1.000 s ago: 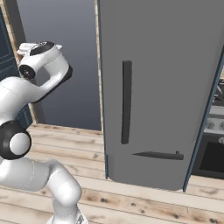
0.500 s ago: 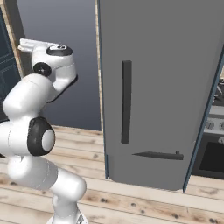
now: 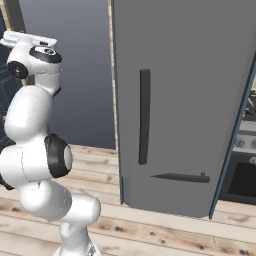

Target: Retrieve the fish from the fridge and place it on the saucepan with marinade on the stove.

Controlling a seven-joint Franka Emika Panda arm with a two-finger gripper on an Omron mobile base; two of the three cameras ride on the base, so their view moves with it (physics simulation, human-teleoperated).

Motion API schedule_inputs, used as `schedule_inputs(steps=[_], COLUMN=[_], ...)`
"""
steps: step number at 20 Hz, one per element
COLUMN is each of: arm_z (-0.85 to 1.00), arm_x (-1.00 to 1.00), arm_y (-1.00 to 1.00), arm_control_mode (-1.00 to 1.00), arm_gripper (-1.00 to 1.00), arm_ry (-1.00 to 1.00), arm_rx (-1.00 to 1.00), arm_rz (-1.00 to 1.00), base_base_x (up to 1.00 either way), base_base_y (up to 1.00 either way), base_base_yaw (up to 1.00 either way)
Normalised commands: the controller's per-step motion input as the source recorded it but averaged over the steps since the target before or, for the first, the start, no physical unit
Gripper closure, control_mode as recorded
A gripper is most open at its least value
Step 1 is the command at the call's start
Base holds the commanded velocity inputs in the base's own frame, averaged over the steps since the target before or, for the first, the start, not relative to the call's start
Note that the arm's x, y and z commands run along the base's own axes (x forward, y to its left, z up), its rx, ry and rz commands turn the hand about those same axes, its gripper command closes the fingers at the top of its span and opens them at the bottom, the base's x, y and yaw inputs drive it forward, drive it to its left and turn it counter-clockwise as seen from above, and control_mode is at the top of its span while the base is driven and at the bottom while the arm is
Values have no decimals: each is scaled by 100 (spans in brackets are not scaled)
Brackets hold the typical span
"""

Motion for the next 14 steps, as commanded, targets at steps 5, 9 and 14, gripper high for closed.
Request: schedule_inputs(steps=[5, 9, 14], arm_z=[37, 15, 73], arm_x=[62, 85, -52], arm_y=[68, 43, 3], arm_control_mode=[-100, -100, -100], arm_gripper=[-100, -100, -100], arm_ry=[5, 8, 11], arm_rx=[-2, 0, 0], arm_rz=[-14, -4, -4], base_base_x=[0, 0, 0], base_base_y=[0, 0, 0], base_base_yaw=[0, 0, 0])
